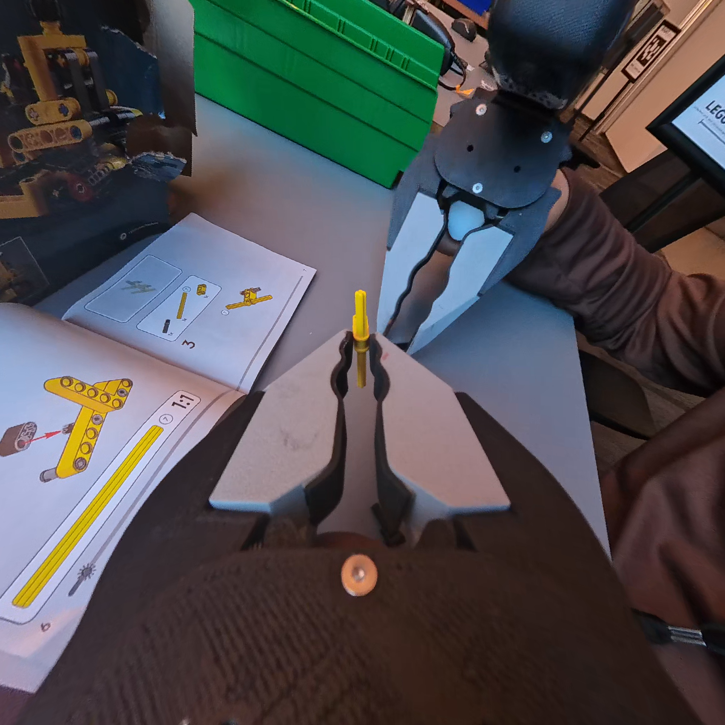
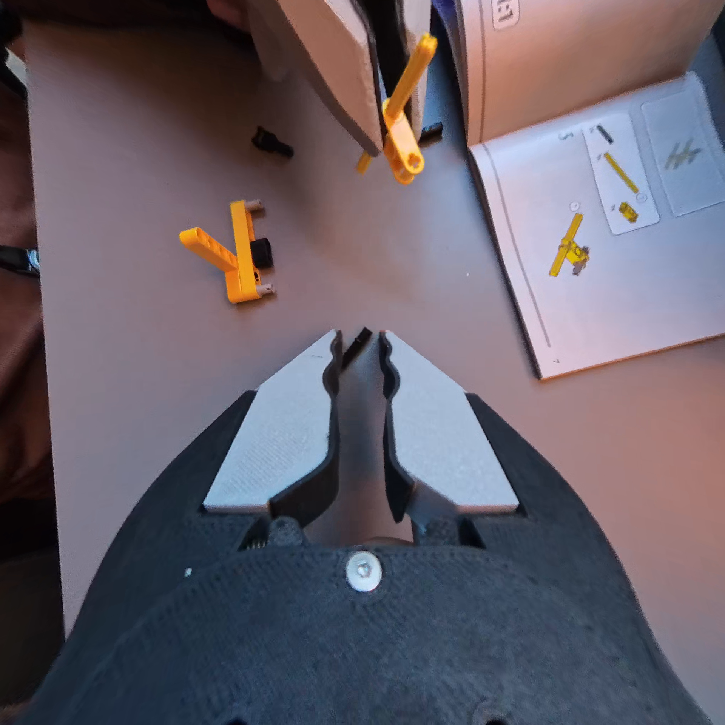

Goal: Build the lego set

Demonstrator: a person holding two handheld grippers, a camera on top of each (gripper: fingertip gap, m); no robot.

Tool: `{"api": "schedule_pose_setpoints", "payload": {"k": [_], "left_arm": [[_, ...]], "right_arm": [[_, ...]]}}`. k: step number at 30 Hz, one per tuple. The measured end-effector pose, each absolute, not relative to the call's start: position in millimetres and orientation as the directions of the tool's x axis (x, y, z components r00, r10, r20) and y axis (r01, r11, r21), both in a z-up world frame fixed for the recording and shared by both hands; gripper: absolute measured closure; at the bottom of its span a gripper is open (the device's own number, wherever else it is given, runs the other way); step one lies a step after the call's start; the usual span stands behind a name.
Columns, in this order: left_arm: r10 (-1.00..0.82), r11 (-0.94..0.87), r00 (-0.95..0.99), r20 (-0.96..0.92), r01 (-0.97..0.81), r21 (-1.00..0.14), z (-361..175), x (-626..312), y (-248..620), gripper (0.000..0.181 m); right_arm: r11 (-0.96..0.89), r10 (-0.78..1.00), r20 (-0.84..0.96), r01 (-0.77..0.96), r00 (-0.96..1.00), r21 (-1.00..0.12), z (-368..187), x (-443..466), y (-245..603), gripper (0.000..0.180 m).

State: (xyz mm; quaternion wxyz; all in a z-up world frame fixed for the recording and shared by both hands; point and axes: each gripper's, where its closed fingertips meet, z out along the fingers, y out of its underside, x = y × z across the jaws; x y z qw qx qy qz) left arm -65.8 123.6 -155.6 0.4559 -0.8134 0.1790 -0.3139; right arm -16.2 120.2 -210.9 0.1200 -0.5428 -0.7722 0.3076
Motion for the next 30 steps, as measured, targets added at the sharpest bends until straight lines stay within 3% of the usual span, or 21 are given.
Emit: {"api": "schedule_pose_setpoints", "payload": {"k": [3,14,18,23,26,30], "left_arm": [[-0.578,-0.525,0.737,0.351,-0.007,-0.851,-157,-65,123,0.175],[-0.575,-0.547,0.705,0.415,0.046,-0.836,-154,-63,122,0.176],[-0.568,-0.587,0.636,0.522,0.131,-0.799,-149,-57,120,0.175],[-0.568,-0.638,0.455,0.686,0.283,-0.716,-133,-47,115,0.175],[-0.604,-0.612,0.42,0.678,0.301,-0.731,-125,-43,113,0.175],[-0.643,-0.566,0.424,0.637,0.296,-0.769,-117,-39,111,0.175]], "right_arm": [[0.232,0.914,-0.129,0.756,-0.385,-0.612,-212,-19,121,0.178],[0.172,0.925,-0.128,0.695,-0.358,-0.699,-194,-27,133,0.179],[0.152,0.932,-0.068,0.554,-0.356,-0.818,-162,-37,137,0.179],[-0.066,0.924,-0.151,0.244,-0.352,-0.968,-99,-46,143,0.179],[-0.21,0.89,-0.239,0.117,-0.389,-0.971,-77,-47,142,0.18],[-0.317,0.839,-0.324,0.091,-0.437,-0.944,-71,-52,133,0.179]]}}
